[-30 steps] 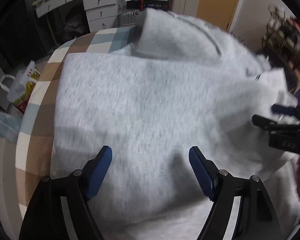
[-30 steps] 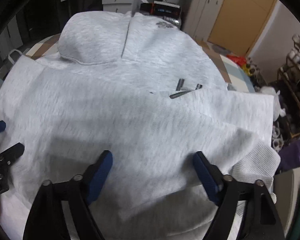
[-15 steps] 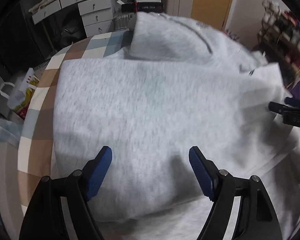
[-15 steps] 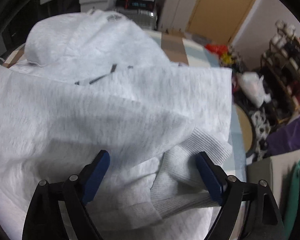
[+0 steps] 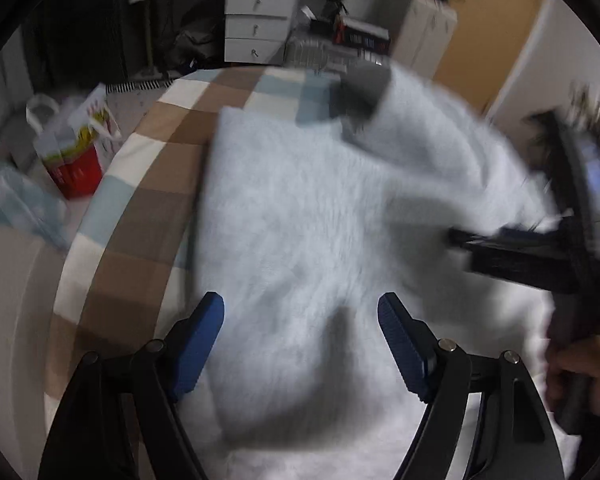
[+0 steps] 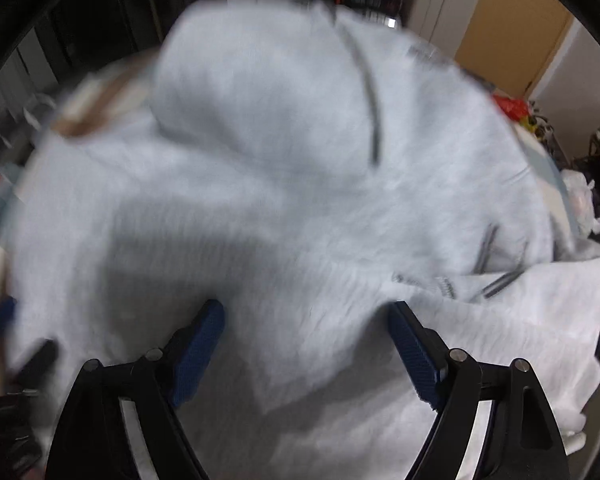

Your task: Fold large clothes

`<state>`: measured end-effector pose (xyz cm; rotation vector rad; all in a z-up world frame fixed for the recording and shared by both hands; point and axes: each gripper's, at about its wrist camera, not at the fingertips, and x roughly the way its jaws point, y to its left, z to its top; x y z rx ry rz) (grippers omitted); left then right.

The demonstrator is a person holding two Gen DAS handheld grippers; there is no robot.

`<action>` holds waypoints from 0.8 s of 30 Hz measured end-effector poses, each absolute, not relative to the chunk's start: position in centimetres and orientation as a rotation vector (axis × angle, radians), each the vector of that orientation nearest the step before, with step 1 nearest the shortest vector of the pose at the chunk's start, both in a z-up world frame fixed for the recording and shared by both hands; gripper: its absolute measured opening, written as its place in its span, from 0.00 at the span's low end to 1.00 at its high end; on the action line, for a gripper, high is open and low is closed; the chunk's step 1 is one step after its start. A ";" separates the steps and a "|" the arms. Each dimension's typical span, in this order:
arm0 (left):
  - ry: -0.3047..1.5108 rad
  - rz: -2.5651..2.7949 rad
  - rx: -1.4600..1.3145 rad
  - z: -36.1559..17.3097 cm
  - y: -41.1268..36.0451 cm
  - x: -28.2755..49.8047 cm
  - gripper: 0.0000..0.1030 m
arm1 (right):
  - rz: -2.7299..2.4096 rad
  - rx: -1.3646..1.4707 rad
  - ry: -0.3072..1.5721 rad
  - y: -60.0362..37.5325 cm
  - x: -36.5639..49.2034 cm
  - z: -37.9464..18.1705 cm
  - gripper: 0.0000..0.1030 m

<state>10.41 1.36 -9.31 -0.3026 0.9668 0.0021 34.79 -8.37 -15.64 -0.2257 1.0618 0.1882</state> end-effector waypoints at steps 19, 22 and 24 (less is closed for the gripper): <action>0.864 0.155 -0.544 -7.8 8.4 7.0 0.74 | 0.420 -0.216 1.002 3.0 35.2 -14.4 0.61; 0.881 0.092 -0.530 -7.4 6.6 7.3 0.74 | 0.373 -0.168 0.987 -0.9 35.4 -13.3 0.61; 0.895 0.027 -0.483 -7.1 4.5 7.7 0.74 | 0.308 -0.166 0.969 -5.0 35.0 -12.3 0.61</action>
